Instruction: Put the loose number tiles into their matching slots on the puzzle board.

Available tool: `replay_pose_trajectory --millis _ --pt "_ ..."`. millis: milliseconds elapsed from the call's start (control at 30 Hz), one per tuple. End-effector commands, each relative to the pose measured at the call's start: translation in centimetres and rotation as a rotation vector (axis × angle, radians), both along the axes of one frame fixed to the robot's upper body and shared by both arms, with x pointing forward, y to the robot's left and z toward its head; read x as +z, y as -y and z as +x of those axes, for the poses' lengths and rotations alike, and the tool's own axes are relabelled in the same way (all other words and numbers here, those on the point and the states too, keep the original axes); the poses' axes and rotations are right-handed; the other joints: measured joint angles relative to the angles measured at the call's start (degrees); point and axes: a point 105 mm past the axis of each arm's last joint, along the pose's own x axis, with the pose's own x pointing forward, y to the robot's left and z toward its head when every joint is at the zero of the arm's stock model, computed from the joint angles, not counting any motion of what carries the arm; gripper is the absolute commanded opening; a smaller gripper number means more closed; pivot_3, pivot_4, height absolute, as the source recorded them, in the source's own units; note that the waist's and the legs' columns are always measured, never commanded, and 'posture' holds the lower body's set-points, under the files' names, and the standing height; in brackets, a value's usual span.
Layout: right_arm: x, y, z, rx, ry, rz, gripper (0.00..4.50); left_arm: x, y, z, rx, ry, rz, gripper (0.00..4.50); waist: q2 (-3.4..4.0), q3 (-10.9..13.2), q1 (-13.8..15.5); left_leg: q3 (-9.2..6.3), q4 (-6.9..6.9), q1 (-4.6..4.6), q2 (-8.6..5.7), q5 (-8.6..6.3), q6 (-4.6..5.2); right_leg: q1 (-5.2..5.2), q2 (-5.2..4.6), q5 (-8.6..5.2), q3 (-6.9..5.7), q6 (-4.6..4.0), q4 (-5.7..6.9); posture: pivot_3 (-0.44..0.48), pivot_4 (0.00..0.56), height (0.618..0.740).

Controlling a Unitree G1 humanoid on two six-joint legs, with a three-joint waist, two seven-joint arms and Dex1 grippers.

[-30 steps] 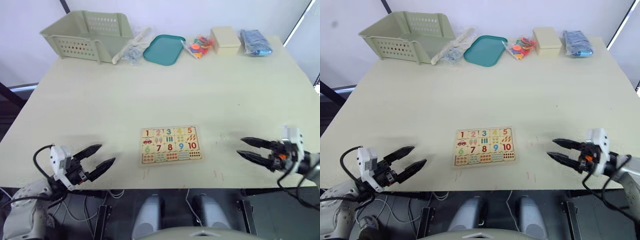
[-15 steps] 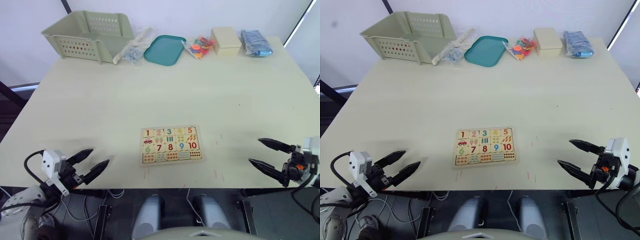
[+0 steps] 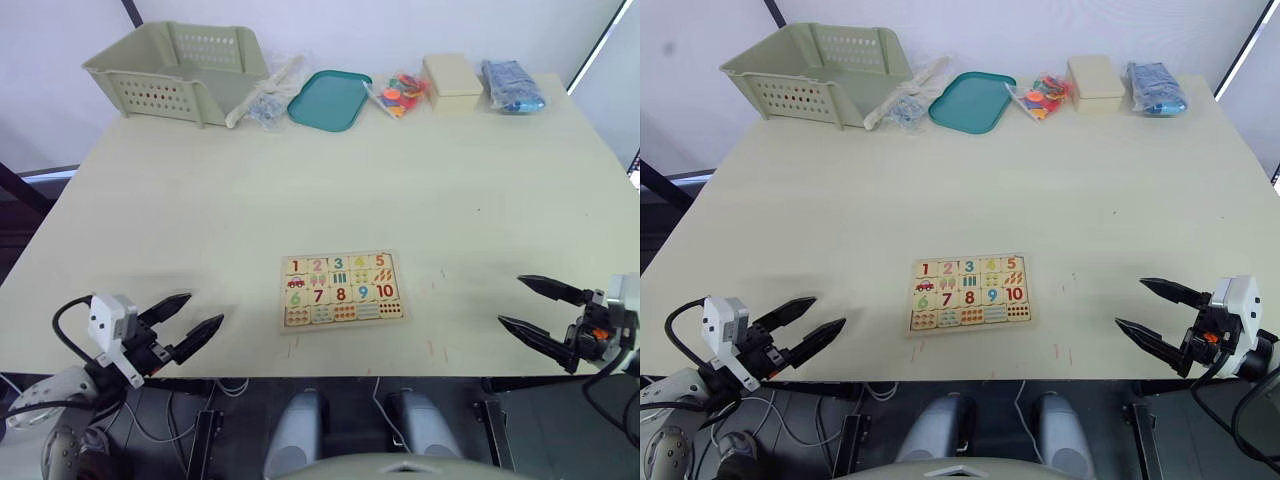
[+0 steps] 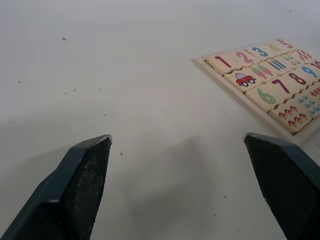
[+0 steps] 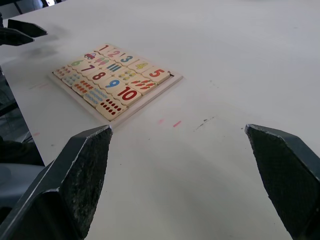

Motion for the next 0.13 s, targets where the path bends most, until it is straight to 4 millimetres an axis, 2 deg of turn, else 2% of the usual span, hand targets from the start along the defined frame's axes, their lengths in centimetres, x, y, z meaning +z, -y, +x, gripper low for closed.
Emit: replay_pose_trajectory --millis 33,133 --pt "0.82 -0.16 -0.11 0.014 0.030 -0.005 4.45 1.18 0.23 -0.01 -0.004 0.040 0.005 4.50 0.00 0.0 0.0 0.00 0.00 0.00 0.00 0.00 0.00 0.00 0.00 0.00 0.00 0.00 0.00 0.000 0.150 0.740" --pt "0.83 -0.16 -0.12 0.016 0.029 -0.005 4.45 1.21 0.32 0.00 -0.004 0.038 0.004 4.50 0.00 0.0 0.0 0.00 0.00 0.00 0.00 0.00 0.00 0.01 0.00 0.00 0.00 0.00 0.00 0.000 0.150 0.740"
